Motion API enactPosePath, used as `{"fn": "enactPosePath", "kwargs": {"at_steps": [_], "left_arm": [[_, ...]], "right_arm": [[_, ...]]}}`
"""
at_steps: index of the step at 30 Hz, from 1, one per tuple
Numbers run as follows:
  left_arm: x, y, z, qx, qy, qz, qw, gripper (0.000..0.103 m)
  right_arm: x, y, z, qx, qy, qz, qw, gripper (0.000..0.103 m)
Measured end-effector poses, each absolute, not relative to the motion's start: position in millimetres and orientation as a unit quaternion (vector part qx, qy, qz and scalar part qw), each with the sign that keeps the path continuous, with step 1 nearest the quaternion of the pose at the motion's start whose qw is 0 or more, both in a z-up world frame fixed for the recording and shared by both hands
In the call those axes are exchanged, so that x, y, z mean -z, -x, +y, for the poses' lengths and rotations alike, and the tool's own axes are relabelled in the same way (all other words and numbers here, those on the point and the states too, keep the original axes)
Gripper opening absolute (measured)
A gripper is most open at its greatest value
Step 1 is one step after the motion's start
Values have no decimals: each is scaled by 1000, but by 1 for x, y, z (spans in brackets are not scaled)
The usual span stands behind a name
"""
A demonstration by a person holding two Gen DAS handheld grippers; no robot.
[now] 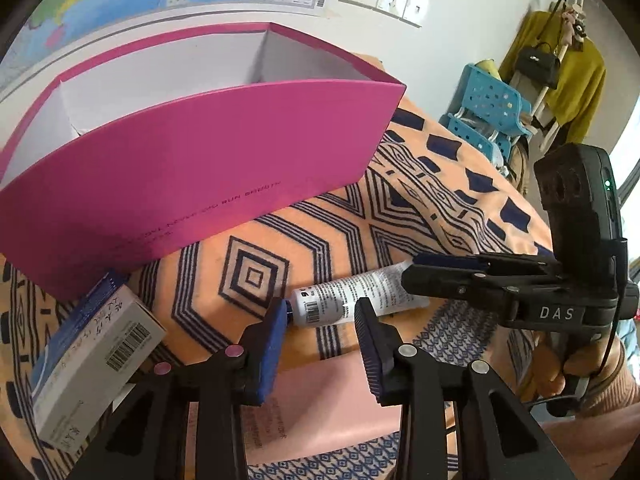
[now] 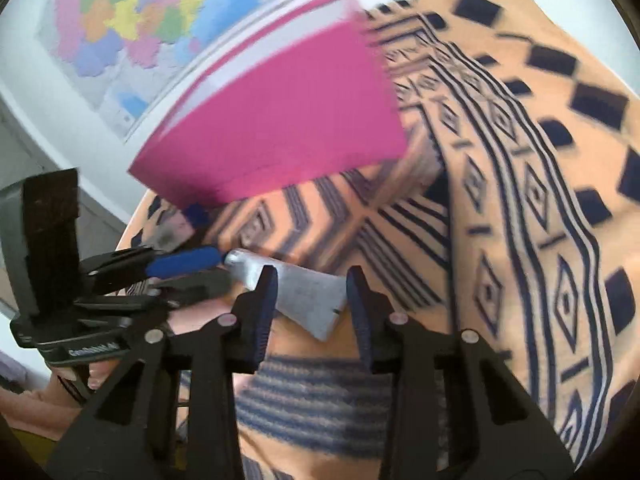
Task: Organize rigid objects
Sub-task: 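Lift the white squeeze tube off the cover with the right tool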
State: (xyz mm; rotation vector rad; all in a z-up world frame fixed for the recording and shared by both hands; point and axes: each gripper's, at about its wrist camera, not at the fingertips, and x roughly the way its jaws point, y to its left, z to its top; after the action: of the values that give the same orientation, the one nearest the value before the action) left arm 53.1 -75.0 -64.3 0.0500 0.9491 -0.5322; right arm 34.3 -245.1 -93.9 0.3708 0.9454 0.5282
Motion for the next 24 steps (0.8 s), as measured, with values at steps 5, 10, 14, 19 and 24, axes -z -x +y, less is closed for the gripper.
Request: {"fn": "enactPosePath", "kwargs": {"at_steps": [5, 10, 14, 19, 24], "left_arm": [[66, -51, -75, 258, -19, 456, 852, 35], [77, -49, -77, 258, -16, 471, 843, 35], [73, -51, -71, 249, -5, 468, 848, 41], [71, -57, -65, 226, -9, 462, 858, 43], [67, -60, -73, 240, -22, 450, 860, 43]], "right_arm": [[95, -32, -234, -269, -164, 444, 839, 41], [94, -31, -224, -273, -156, 437, 843, 41], [94, -31, -225, -267, -156, 438, 845, 41], [95, -30, -231, -268, -163, 437, 843, 40], [95, -29, -230, -268, -161, 437, 843, 40]]}}
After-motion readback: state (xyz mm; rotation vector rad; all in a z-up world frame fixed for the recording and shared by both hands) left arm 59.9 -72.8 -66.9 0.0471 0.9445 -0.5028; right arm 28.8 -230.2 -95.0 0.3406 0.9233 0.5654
